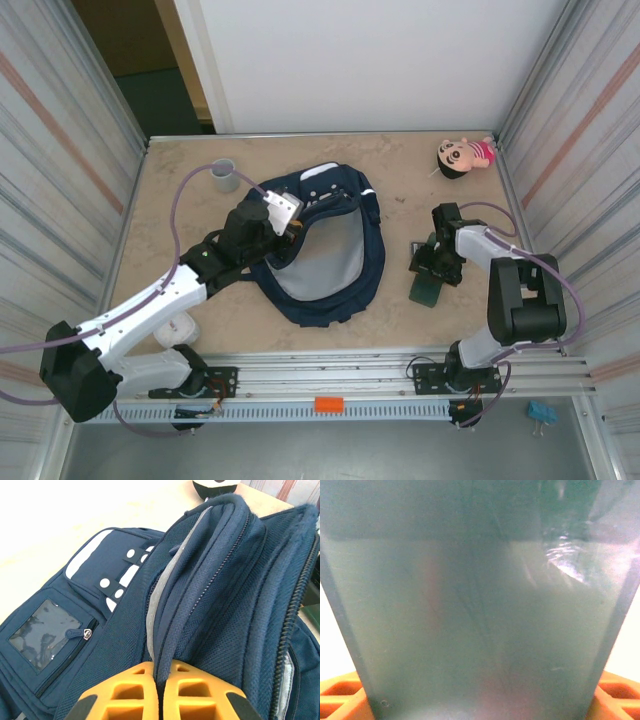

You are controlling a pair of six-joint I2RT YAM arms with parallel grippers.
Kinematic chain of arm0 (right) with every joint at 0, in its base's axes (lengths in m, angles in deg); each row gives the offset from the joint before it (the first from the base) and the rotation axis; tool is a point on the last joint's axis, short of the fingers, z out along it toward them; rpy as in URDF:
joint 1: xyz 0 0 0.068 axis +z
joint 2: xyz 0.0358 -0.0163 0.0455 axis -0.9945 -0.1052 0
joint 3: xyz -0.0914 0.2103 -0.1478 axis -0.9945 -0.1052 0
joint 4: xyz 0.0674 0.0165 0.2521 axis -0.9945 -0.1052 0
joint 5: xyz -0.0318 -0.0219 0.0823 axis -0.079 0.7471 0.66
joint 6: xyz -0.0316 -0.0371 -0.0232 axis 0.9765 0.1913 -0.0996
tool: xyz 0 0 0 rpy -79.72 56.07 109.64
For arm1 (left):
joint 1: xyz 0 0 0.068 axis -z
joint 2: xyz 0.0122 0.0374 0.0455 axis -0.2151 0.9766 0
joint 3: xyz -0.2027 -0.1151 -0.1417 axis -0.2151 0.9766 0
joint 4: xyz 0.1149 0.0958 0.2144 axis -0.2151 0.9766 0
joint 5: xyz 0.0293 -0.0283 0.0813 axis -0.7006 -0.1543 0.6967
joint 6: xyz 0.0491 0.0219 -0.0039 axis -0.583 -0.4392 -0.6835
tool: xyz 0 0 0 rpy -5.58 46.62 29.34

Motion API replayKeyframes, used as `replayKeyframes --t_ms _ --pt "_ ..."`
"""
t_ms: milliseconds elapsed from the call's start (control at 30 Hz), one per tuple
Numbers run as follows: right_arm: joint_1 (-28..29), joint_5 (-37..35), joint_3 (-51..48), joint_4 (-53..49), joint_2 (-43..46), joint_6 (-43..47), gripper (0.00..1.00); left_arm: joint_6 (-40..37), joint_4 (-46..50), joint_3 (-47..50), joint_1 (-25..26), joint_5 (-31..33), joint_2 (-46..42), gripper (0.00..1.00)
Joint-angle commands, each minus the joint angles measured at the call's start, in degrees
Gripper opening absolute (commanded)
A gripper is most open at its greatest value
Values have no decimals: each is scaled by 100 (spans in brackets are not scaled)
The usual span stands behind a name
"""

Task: Pack the student bag

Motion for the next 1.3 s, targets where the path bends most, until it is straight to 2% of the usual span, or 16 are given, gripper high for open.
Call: replayKeyframes --t_ms 0,167,267,367,500,600,700,900,967,1067,1267 --pt "12 -11 -4 -158 538 -84 69 102 -330 -44 -87 226 -297 0" --pt "161 95 65 -380 1482 -100 64 126 -385 -25 -87 182 -299 0" --pt "449 401 72 -323 2090 -171 63 129 -410 -26 -88 152 -299 0" --pt "1029 936 -134 307 2673 -416 64 152 -464 -24 -87 92 -304 0" --pt "2090 1515 -592 1737 2998 -977 62 169 -504 -48 -96 33 -326 0" --pt "2742 1647 -683 2376 2766 -1259 62 166 -517 -61 -122 3 -351 0" --pt "3256 1654 -604 2580 2325 -1384 62 166 -523 -112 -165 -86 -353 0" --pt "3838 1528 -293 2883 1293 -1423 62 211 -561 -132 -182 -183 -353 0" --pt "3917 1294 -55 2822 891 -1451 65 237 -570 -123 -183 -199 -364 0" --pt "4005 847 240 2632 522 -1443 76 241 -554 -109 -184 -199 -388 0" --pt "4336 -504 634 1655 509 -1464 86 173 -499 -122 -183 -144 -460 0"
